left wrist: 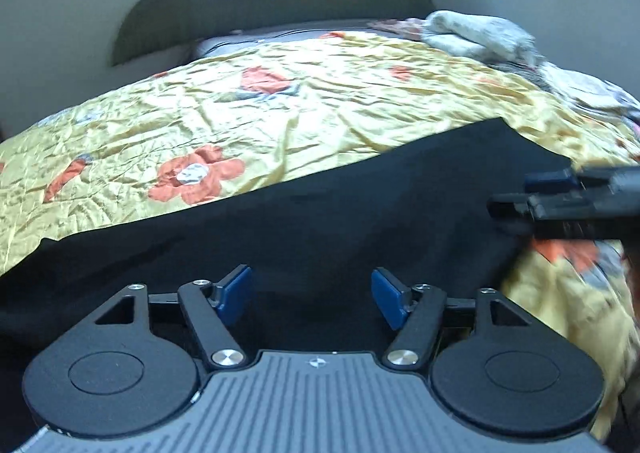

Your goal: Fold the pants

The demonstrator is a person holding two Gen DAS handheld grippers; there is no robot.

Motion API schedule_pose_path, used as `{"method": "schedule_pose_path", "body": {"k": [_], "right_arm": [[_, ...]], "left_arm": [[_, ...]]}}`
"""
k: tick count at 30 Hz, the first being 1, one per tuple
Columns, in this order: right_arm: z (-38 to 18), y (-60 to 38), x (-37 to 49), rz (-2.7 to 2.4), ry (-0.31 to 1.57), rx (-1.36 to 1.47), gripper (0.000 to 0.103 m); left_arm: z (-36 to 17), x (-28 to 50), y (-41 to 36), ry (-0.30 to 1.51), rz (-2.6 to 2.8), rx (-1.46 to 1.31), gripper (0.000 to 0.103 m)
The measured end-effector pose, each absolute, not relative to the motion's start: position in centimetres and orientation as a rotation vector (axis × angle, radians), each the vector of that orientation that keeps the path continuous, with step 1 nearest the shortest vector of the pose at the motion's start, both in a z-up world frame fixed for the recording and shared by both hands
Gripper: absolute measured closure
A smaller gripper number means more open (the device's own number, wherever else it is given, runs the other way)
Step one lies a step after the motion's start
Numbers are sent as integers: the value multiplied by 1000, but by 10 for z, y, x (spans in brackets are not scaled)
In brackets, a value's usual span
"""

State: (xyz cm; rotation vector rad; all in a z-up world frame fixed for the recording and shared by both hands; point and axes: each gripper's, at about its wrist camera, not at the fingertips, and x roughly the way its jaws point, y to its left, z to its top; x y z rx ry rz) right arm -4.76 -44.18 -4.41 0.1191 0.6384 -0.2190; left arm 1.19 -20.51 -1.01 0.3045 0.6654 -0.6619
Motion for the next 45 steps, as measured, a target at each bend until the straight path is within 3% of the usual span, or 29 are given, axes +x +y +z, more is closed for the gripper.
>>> {"method": "schedule_pose_path", "body": {"k": [5,10,14,25,29,32,34,36,41,45], "right_arm": [[-50,-432,-49,-208,678,46,40],[-38,-471,-85,-356,552,295,39],[-50,-502,-99,-373,547,524,39],[-80,-544,-86,-380,312,902,38],[-87,-560,-76,-425,221,1003,45],[-93,-573,-64,-448,212,1033,68],[-98,-579,-59,-465,231,1034,89],[-101,-582,-57,-470,239,1013,95],[-92,-571,-49,-474,272,895,95],[-78,-551,-39,-466,311,726,95]], "left_arm": [[-23,0,-215,669,-733,363,33],[-32,-20,-214,564,-723,396,30],[-38,-12,-207,572,-684,319,14],[-40,-5,-204,601,-670,276,9],[-41,-4,-203,610,-666,267,7],[-41,-4,-204,611,-663,267,7],[-41,-3,-203,614,-666,262,6],[-41,-1,-203,618,-669,254,6],[-41,0,-202,617,-674,247,5],[-35,1,-191,585,-666,171,10]]}}
